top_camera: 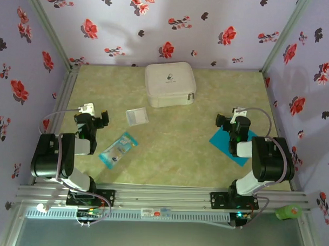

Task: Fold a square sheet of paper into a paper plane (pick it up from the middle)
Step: Move the square sheet of paper to the center of the table.

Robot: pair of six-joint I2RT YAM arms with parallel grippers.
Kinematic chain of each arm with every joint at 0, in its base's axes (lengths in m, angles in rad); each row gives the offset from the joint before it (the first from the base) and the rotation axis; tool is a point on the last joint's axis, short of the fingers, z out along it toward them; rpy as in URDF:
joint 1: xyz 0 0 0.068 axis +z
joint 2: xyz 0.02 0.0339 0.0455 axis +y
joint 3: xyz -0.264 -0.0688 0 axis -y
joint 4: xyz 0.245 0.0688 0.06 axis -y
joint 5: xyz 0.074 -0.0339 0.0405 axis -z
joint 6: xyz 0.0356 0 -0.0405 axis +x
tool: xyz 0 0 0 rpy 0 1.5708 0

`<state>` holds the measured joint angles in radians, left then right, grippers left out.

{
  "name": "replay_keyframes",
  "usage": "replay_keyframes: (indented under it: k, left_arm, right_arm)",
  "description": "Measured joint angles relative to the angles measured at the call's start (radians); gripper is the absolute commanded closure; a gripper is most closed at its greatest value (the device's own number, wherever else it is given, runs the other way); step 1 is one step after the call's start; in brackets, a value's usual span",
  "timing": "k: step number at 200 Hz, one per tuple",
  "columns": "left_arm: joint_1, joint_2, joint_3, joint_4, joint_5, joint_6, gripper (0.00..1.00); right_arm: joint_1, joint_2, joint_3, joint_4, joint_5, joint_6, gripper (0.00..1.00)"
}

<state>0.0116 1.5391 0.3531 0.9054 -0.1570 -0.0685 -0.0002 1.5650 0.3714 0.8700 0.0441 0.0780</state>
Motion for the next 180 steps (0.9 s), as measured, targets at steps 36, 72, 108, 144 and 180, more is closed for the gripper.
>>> replay_keyframes:
  k: [36,72,108,144,180]
  left_arm:
    - [0.0,0.0,0.0,0.0,0.0,0.0,0.0]
    - [0.0,0.0,0.0,0.0,0.0,0.0,0.0]
    - [0.0,0.0,0.0,0.0,0.0,0.0,0.0]
    - [0.0,0.0,0.0,0.0,0.0,0.0,0.0]
    - [0.0,0.0,0.0,0.0,0.0,0.0,0.0]
  right_arm:
    - [0.0,0.0,0.0,0.0,-0.001,0.0,0.01]
    - [0.0,0.0,0.0,0.0,-0.001,0.0,0.01]
    - [0.0,0.0,0.0,0.0,-0.001,0.0,0.01]
    - [0.0,0.0,0.0,0.0,0.002,0.001,0.01]
    - [0.0,0.0,0.002,-0.001,0.023,0.001,0.01]
